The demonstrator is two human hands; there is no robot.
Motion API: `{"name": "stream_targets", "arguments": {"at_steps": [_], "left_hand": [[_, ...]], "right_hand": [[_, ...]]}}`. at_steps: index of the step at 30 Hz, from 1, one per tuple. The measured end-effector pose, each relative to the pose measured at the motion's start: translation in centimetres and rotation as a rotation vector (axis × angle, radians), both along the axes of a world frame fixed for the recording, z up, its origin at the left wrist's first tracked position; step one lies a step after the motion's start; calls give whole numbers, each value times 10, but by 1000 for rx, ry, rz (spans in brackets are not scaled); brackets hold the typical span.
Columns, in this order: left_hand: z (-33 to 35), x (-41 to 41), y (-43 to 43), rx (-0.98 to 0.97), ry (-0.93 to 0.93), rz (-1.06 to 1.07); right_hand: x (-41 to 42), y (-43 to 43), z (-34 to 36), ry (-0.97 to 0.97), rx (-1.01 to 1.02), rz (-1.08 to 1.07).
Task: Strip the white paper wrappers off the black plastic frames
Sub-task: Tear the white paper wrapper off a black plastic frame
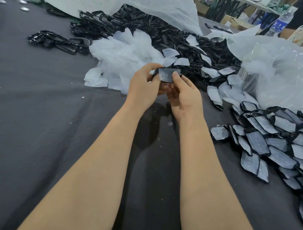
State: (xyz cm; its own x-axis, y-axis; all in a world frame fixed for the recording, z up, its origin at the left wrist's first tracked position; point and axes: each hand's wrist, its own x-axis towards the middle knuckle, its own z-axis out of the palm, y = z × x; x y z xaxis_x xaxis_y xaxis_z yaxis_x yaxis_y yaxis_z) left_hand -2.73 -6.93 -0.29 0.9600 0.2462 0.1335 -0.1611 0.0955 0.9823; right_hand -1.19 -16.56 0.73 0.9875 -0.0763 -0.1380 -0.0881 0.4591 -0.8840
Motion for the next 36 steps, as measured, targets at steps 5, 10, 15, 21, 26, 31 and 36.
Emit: {"name": "stream_targets", "arguments": {"at_steps": [5, 10, 15, 21, 26, 31, 36], "left_hand": [[1, -1, -1, -7, 7, -28], [3, -2, -3, -2, 1, -21], [-1, -2, -2, 66, -21, -5], [-1, -2, -2, 57, -32, 18], [0, -3, -3, 116, -59, 35], [-1, -3, -5, 215, -105, 89], [-2, -3, -5, 301, -133, 120]], "right_hand": [[0, -1, -1, -15, -79, -26], [1, 0, -1, -37, -136, -72], [-1, 3, 0, -72, -219, -108], [-8, 7, -2, -299, -670, -341], [-8, 9, -3, -322, -742, -376], [-8, 12, -3, -299, -757, -386], [-8, 12, -1, -298, -704, -367]]}}
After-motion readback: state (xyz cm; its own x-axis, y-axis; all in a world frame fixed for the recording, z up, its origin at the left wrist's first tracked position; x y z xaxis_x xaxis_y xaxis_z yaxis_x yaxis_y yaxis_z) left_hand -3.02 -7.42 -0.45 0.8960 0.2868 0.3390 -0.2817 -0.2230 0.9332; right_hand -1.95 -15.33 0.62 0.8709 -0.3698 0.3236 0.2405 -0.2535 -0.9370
